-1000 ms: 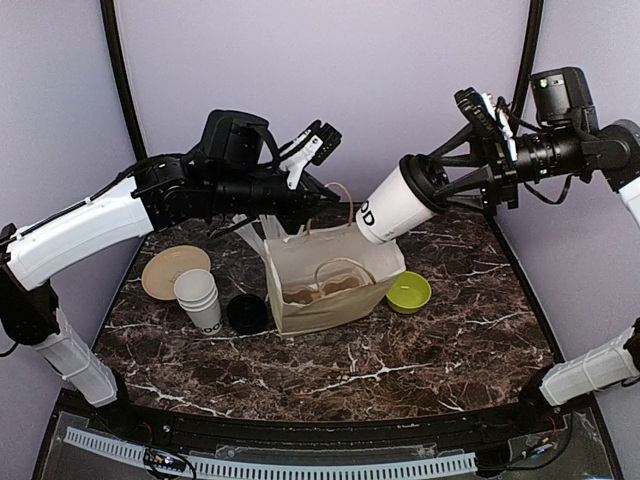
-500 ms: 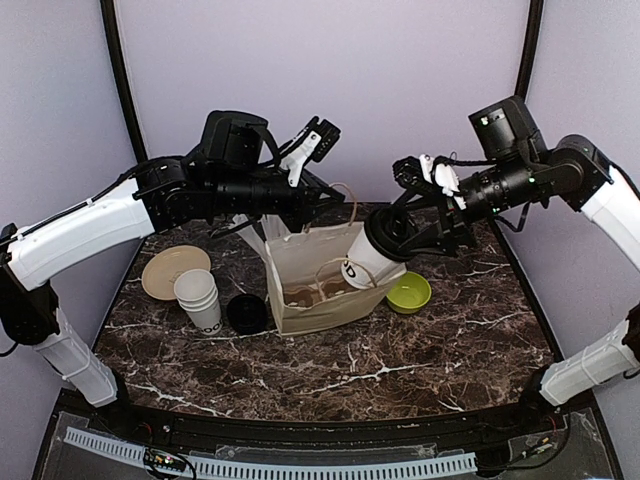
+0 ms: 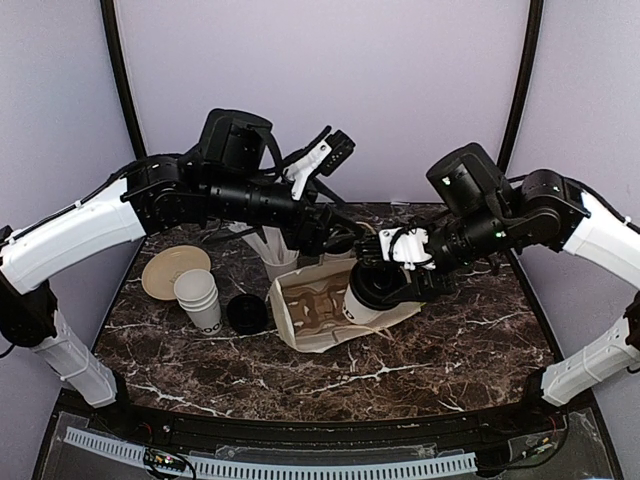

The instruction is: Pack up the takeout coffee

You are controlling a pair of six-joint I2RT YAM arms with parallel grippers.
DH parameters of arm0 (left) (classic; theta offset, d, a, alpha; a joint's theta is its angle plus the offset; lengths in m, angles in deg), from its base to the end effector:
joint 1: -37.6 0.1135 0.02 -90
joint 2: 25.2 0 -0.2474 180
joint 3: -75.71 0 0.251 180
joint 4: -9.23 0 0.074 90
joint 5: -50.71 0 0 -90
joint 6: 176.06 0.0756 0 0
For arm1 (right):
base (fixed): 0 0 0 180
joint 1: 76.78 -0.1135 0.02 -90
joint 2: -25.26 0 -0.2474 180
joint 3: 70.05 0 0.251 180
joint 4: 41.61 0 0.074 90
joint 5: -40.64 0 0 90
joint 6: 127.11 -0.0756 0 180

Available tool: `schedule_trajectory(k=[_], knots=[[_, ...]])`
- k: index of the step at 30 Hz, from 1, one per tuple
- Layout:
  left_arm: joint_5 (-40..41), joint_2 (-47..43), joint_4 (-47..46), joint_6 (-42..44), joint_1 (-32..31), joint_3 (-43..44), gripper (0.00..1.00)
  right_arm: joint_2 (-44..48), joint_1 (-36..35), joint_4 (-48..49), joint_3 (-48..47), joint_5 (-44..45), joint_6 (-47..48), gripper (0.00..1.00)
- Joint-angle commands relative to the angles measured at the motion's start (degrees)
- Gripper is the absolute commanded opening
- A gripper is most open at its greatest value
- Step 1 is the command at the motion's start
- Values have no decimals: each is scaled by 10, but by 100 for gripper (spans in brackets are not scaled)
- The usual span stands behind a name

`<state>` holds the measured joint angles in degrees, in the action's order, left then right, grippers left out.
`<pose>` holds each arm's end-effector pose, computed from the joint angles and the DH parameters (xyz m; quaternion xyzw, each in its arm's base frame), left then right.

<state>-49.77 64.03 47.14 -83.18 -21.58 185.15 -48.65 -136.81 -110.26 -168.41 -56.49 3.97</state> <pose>0.1898 -0.3450 0.4025 0.4607 0.6613 -0.3422 0.4832 0.1351 0.2531 0.3512 -0.7254 0.5654 0.1204 0.3736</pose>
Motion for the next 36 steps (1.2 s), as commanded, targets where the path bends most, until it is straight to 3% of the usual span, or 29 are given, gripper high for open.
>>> schedule_trajectory(k=[1,7,13,16,20,28,36], knots=[[-27,-51,58,36,-3,23,73,3,-42,32,16,68,26,52],[-18,-56,82,51,1,36,76,-20,-72,17,14,117,80,50],[90,-65,6,20,48,-21,76,-38,-84,33,13,159,121,49],[98,-51,-14,12,82,-45,75,-39,-88,46,34,180,139,49],[78,-22,-27,23,93,-54,74,-17,-100,73,78,214,171,49],[31,19,-51,46,101,-82,73,84,-126,224,239,268,256,50],[-13,62,-38,59,132,-90,71,67,-128,280,250,275,263,50]])
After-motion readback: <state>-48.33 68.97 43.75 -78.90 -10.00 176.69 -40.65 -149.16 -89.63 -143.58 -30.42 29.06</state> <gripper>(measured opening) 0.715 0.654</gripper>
